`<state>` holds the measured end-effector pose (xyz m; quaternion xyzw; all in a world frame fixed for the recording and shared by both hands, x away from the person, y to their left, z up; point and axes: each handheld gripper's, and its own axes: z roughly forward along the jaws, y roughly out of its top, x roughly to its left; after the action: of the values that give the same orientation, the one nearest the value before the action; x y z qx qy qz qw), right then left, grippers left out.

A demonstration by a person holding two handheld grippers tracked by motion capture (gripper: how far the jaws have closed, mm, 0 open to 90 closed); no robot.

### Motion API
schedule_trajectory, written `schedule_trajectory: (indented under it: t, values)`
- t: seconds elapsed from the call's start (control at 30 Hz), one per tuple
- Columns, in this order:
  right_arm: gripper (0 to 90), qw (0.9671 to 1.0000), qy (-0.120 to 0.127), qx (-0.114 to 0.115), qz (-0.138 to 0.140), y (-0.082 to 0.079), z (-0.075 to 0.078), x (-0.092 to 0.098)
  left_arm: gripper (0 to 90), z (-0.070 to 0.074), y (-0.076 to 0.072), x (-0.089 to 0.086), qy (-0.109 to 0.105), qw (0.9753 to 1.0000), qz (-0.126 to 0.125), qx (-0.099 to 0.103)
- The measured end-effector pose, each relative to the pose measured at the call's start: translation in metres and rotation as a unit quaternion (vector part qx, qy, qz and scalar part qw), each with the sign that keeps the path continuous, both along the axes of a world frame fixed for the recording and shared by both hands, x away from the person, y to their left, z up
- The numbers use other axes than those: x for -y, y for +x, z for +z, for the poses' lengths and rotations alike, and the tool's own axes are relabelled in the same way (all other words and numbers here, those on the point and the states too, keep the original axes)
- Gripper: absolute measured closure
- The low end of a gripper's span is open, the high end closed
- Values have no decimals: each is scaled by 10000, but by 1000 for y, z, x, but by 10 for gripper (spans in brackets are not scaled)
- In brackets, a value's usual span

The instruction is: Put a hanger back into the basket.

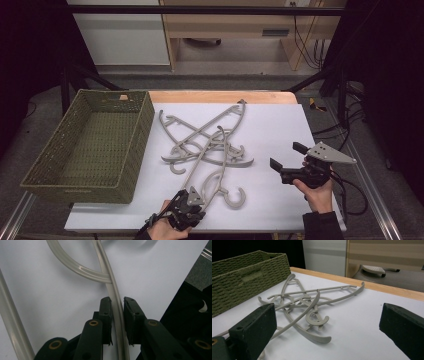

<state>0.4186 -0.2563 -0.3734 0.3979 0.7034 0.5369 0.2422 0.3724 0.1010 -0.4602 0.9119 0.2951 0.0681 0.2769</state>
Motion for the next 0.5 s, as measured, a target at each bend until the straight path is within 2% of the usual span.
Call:
schedule_trajectory:
  t: [0.07,0.2,0.27,0.33,0.37,0.5]
  values:
    - [13,10000,-4,1,2,0,0,0,788,1,2,-5,143,9999,-16,36]
    - [14,10000,-10,-4,11,0,0,0,791,2,5,-8,162,9999,-31,1]
    - [14,10000,-6,-11,-1,0,0,-1,781,1,5,-6,163,9998,16,66]
    - [14,10000,-2,-18,11,0,-1,-1,761,1,6,-5,180,9998,36,128]
    - [14,10000,-19,-19,8,1,-1,-1,685,1,7,-3,178,9998,40,122]
    - [13,10000,8,-20,16,0,0,-1,686,1,9,-1,199,9997,118,63]
